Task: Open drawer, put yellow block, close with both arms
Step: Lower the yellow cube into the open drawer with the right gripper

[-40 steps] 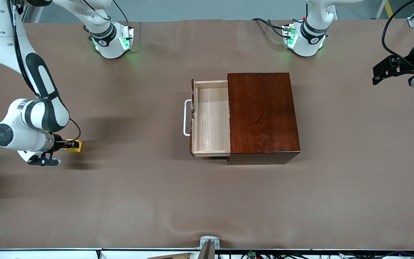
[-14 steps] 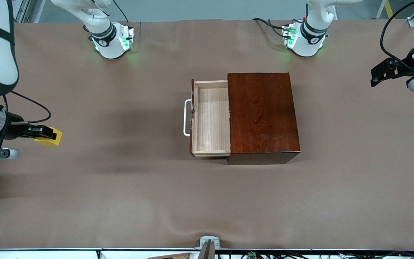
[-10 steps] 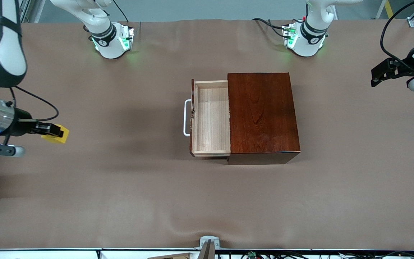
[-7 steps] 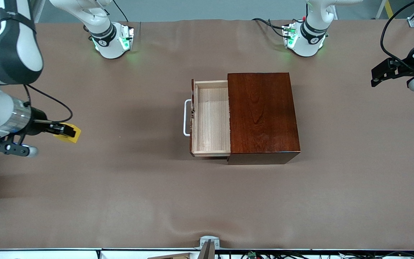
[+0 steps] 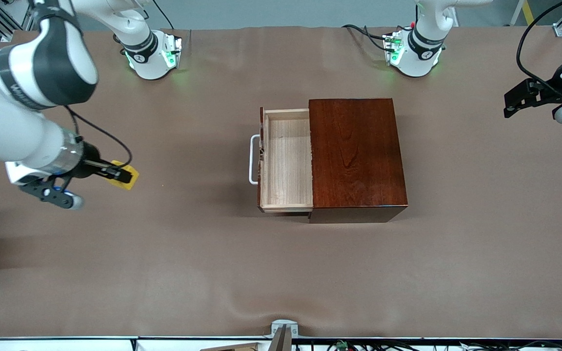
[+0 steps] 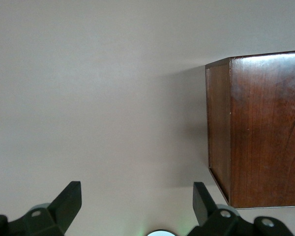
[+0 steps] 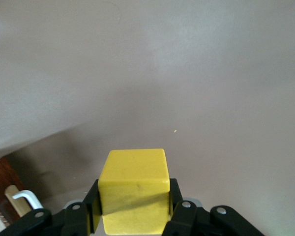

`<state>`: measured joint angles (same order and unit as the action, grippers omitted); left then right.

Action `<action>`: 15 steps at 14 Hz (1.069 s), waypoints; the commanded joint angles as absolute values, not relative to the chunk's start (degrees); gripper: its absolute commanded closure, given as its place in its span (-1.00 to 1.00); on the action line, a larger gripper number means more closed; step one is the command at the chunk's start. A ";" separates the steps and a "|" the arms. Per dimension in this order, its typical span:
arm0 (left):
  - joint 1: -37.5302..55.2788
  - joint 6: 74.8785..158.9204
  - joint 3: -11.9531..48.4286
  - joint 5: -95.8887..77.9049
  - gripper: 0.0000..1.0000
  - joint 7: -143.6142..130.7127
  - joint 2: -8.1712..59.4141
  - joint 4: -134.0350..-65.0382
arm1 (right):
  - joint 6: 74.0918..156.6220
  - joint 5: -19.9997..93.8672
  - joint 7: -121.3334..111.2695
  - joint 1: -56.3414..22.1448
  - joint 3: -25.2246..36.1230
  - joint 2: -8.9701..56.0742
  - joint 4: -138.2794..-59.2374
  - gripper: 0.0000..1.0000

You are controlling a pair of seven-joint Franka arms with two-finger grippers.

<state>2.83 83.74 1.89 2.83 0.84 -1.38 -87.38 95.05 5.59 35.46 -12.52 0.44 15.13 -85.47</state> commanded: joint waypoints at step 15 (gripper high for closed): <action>2.55 84.11 2.11 2.02 -1.00 1.85 -1.23 -87.10 | 101.50 11.08 81.54 -29.96 0.97 19.33 -85.08 1.00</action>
